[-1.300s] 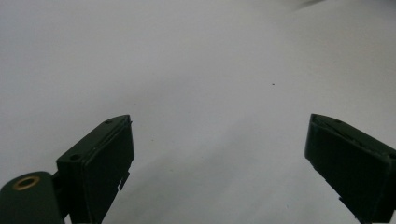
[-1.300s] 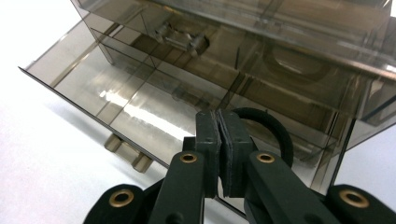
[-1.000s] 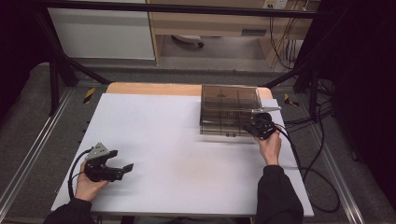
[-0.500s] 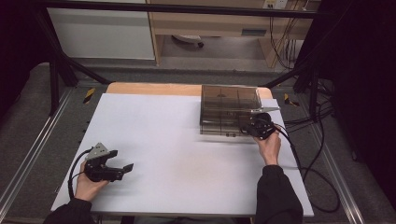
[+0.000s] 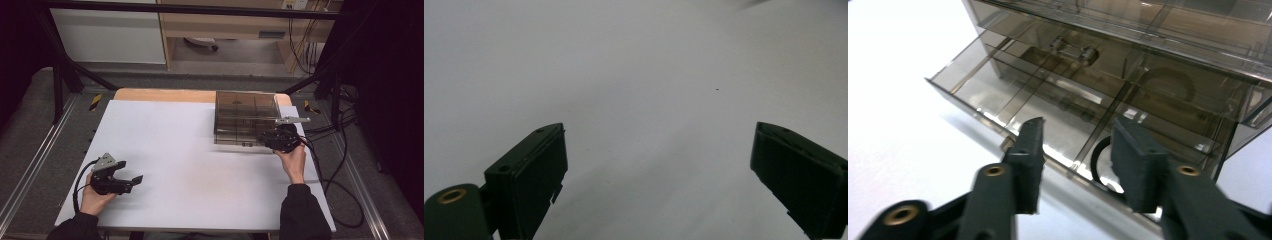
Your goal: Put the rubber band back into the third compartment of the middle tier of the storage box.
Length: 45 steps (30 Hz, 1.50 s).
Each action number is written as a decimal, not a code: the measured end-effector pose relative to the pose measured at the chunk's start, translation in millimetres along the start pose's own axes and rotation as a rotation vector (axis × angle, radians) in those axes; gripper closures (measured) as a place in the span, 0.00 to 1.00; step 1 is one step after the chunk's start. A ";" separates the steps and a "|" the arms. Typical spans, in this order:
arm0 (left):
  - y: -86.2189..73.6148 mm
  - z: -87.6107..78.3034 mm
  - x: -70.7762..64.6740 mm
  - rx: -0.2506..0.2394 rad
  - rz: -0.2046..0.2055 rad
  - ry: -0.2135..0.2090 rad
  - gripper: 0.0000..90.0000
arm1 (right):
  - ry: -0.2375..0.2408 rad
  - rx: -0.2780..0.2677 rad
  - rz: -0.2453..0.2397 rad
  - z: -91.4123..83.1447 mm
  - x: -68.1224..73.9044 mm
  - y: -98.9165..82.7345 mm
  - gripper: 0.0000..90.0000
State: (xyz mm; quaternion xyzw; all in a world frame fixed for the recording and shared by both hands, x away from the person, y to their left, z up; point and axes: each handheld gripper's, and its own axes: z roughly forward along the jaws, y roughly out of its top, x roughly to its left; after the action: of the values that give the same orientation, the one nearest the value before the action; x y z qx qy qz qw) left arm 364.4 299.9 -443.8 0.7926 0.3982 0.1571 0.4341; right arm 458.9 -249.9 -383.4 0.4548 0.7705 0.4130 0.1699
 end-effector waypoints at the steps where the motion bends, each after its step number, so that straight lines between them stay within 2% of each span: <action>1: 0.0 0.1 0.0 0.000 0.000 0.000 0.09 | 0.000 0.000 0.000 0.0 0.0 0.0 0.58; 4: 0.0 0.1 -0.1 0.001 0.000 0.000 0.09 | 0.014 -0.012 0.001 -5.1 2.8 -2.0 0.49; 5: 0.0 0.1 -0.1 0.001 0.000 0.000 0.09 | 0.026 -0.023 0.003 -8.3 5.2 -3.5 0.43; 6: 0.0 0.2 -0.1 0.001 -0.001 0.000 0.09 | 0.026 -0.023 0.003 -8.3 5.2 -3.5 0.43; 9: -0.1 0.3 -0.1 0.002 0.000 0.000 0.09 | 0.035 -0.031 -0.002 -12.5 8.2 -6.0 0.34; 10: -0.1 0.3 0.0 0.004 0.002 0.000 0.09 | 0.037 -0.033 -0.004 -15.2 10.2 -7.8 0.28; 11: -0.1 0.4 -0.2 0.003 0.000 -0.001 0.09 | 0.037 -0.033 -0.004 -15.2 10.2 -7.8 0.28; 16: -0.2 0.5 -0.2 0.004 0.001 0.000 0.09 | 0.049 -0.040 -0.003 -21.9 14.2 -12.0 0.15; 20: -0.1 0.6 -0.4 0.003 0.000 -0.001 0.09 | 0.066 -0.047 -0.022 -28.4 18.9 -17.1 0.06; 31: 0.0 0.4 -0.7 0.005 0.002 -0.002 0.09 | 0.080 -0.048 -0.038 -37.8 27.7 -32.7 0.01; 45: -0.1 1.3 -1.6 0.010 0.006 -0.003 0.08 | 0.108 -0.046 -0.020 -39.5 24.5 -70.5 0.01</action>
State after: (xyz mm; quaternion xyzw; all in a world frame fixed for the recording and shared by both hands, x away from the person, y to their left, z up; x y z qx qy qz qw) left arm 364.1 297.9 -444.5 0.7961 0.3961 0.1554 0.4303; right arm 381.3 -265.6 -412.6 0.4202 0.7733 0.4529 0.1428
